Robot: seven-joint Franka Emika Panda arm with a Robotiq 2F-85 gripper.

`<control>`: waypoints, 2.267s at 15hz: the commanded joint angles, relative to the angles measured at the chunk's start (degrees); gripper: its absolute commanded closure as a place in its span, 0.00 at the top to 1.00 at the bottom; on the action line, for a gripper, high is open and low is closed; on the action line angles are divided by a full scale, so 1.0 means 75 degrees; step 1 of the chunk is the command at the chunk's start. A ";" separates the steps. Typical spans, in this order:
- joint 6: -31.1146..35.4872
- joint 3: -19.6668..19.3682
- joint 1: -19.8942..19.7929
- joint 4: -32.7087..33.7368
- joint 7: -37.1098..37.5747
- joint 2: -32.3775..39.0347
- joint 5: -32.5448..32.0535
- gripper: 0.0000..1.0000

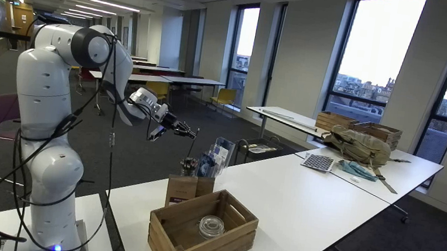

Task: Pick the pencil and put it in the holder

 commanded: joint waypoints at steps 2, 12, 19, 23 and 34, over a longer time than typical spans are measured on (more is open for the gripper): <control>0.0372 -0.0187 0.0098 -0.0004 -0.0065 0.0023 -0.0220 0.02; 0.0599 -0.0233 0.0087 -0.0009 -0.0555 0.0178 -0.0081 0.02; 0.0755 -0.0251 0.0070 -0.0009 -0.0536 0.0158 -0.0197 0.02; 0.0219 0.0465 0.0860 0.1168 -0.0255 0.1404 -0.0051 0.02; -0.1063 0.0559 0.2049 0.3985 -0.1142 0.3756 0.0841 0.02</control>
